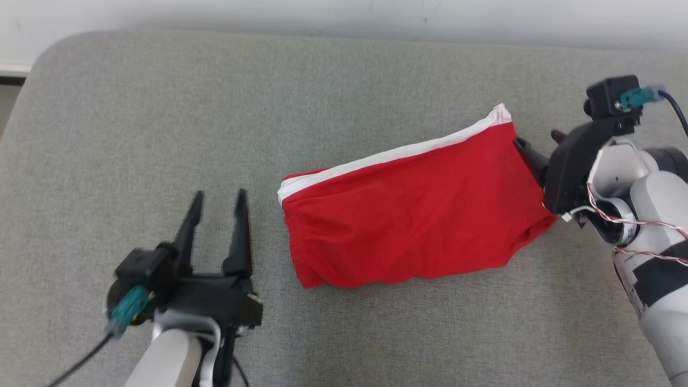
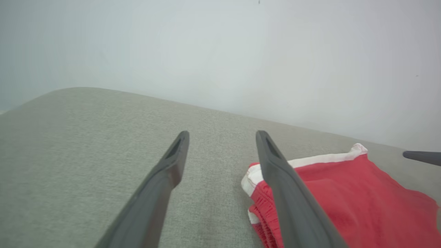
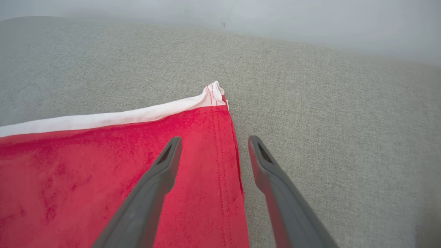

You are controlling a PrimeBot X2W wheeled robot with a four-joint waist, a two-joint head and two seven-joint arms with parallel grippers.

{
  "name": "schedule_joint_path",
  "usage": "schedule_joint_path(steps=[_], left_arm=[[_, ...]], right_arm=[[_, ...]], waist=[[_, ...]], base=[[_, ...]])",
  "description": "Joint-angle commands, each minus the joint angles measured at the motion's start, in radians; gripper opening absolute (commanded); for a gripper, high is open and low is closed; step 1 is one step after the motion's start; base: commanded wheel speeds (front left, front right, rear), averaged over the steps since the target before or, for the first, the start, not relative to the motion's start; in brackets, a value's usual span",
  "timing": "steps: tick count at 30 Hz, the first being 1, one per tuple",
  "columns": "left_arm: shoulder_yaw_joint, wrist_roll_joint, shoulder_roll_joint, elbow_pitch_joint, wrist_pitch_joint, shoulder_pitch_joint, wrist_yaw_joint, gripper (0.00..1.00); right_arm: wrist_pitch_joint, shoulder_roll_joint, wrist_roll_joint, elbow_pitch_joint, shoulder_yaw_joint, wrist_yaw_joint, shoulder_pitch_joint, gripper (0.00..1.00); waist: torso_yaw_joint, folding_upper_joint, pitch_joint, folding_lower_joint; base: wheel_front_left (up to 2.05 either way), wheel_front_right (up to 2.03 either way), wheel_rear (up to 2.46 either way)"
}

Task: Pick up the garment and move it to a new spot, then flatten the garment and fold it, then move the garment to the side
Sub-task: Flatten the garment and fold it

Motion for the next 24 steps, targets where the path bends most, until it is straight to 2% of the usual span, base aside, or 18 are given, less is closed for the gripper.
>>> schedule_joint_path(steps=[1, 5, 7, 10, 17, 24], left_arm=[[0.026, 0.04, -0.002, -0.031, -0.005, 0.036, 0.002, 1.0], [0.125, 0.188, -0.021, -0.145, -0.005, 0.17, -0.019, 1.0], [0.186, 0.284, -0.045, -0.202, -0.005, 0.252, -0.045, 1.0], [0.238, 0.357, -0.069, -0.247, -0.005, 0.311, -0.076, 1.0], [0.322, 0.433, -0.116, -0.281, -0.005, 0.381, -0.147, 1.0], [0.348, 0.466, -0.136, -0.284, -0.005, 0.376, -0.181, 1.0]], right_arm=[[0.005, -0.006, 0.011, 0.004, -0.008, -0.003, 0.016, 1.0], [0.012, -0.013, 0.027, 0.024, -0.036, -0.003, 0.057, 1.0], [0.002, -0.009, 0.032, 0.043, -0.063, -0.003, 0.077, 1.0], [-0.009, -0.006, 0.024, 0.068, -0.091, -0.003, 0.092, 1.0], [-0.039, 0.02, -0.009, 0.127, -0.141, -0.003, 0.085, 1.0], [-0.077, 0.058, -0.059, 0.202, -0.18, -0.003, 0.062, 1.0]], waist=[[-0.013, -0.0001, -0.029, 0.0001], [-0.012, -0.0001, -0.042, 0.0001], [-0.005, -0.0001, -0.042, 0.0001], [0.008, -0.0001, -0.035, 0.0001], [0.039, -0.0001, -0.004, 0.0001], [0.061, -0.0001, 0.026, 0.0001]], base=[[0.0, 0.0, 0.0], [0.0, 0.0, 0.0], [0.0, 0.0, 0.0], [0.0, 0.0, 0.0], [0.0, 0.0, 0.0], [0.0, 0.0, 0.0]])
